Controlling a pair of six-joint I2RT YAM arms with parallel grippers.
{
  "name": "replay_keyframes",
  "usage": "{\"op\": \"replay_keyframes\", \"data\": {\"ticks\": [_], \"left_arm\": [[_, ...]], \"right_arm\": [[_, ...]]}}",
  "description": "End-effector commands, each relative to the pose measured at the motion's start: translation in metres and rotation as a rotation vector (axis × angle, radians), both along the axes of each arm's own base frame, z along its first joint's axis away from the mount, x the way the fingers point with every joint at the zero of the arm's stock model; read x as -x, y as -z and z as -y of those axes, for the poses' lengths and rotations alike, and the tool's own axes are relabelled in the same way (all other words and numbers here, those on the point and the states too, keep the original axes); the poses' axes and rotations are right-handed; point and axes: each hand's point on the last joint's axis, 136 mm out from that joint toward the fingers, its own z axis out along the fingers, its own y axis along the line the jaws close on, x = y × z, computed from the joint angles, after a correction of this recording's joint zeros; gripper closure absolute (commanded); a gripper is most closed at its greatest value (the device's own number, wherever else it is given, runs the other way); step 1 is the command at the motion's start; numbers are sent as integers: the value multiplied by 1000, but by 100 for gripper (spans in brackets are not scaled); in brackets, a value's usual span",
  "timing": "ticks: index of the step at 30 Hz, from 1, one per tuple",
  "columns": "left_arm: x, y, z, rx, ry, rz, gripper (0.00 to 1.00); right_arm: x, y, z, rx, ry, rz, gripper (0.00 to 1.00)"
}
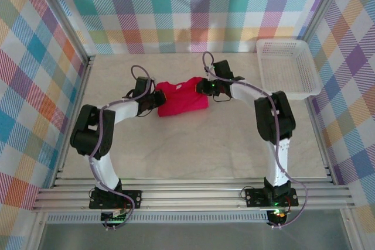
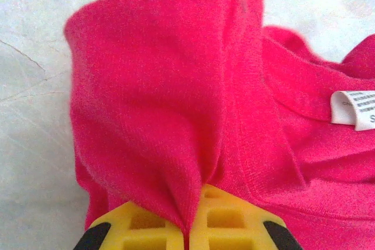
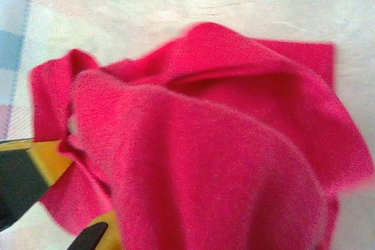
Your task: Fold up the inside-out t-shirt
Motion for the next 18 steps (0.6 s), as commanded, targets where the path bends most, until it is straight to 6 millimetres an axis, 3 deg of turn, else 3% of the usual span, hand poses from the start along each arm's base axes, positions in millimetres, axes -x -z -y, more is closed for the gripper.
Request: {"op": "replay_keyframes", "data": {"ticks": [1, 4, 7, 9, 11, 13, 16, 18], "left_arm": [[6, 22, -4, -24, 22, -77, 100], [10, 34, -5, -25, 21, -99, 100], [11, 31, -7, -23, 7, -99, 93], [9, 20, -8, -22, -4, -87, 81], [6, 5, -7, -21, -11, -77, 59], [6, -13, -8, -33, -19, -68, 48], [11, -41, -15, -84, -26, -57, 43], [20, -57, -22, -144, -36, -49, 43]], "right_arm": [[7, 49, 17, 57, 6, -157, 99], [11, 65, 16, 58, -8, -217, 96], [14, 57, 13, 39, -22, -218, 92], [14, 37, 13, 30, -27, -190, 75], [14, 12, 13, 21, -31, -156, 52], [16, -11, 15, 24, -33, -120, 44], [24, -31, 26, 68, -12, -98, 45], [29, -36, 31, 82, 6, -103, 52]]}}
